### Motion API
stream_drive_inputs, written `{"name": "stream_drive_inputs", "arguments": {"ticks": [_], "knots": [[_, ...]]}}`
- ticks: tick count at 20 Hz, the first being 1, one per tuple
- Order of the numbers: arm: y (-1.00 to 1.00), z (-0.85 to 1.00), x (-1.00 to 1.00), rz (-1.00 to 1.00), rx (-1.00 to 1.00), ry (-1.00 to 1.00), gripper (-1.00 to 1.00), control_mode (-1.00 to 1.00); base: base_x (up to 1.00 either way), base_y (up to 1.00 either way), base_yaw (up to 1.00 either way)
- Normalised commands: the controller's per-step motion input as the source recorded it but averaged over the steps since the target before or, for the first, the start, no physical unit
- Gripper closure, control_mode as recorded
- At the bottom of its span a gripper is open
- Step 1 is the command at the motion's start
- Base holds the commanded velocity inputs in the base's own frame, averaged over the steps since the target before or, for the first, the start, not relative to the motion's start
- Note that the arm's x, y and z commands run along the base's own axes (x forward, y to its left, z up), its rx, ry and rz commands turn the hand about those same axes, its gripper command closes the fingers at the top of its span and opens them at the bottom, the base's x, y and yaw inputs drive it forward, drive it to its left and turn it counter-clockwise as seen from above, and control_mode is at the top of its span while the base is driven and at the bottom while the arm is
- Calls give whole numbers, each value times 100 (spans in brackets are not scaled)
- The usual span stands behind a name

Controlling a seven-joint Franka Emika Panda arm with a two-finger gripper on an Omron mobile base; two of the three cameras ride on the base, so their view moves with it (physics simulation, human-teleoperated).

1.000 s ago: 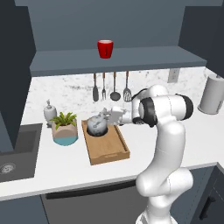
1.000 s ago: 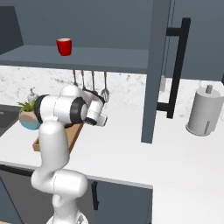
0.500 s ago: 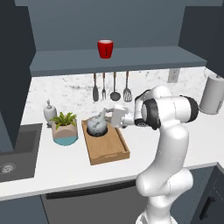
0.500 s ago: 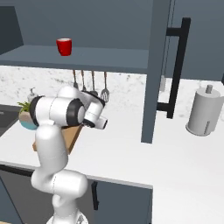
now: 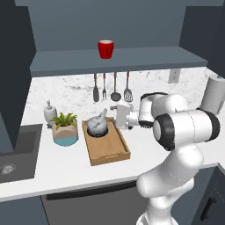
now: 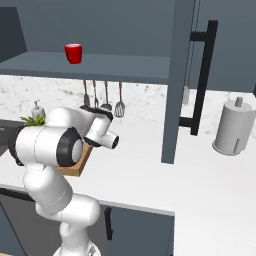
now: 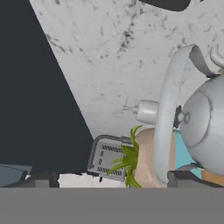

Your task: Pick the kettle from the counter and place it on the tray. Then pick the mug from the cabinet and place it on the tray. Then close the cabinet doors.

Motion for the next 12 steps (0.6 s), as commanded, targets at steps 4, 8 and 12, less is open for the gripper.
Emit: {"name": "stream_drive_inputs", "arguments": {"ticks": [4, 8, 12], "knots": [[0, 0, 0, 0, -1, 0, -100, -100, 0, 0, 0], [-6, 25, -19, 0, -1, 0, -100, -100, 0, 0, 0], [-9, 70, -51, -5, -17, 0, -100, -100, 0, 0, 0]]}}
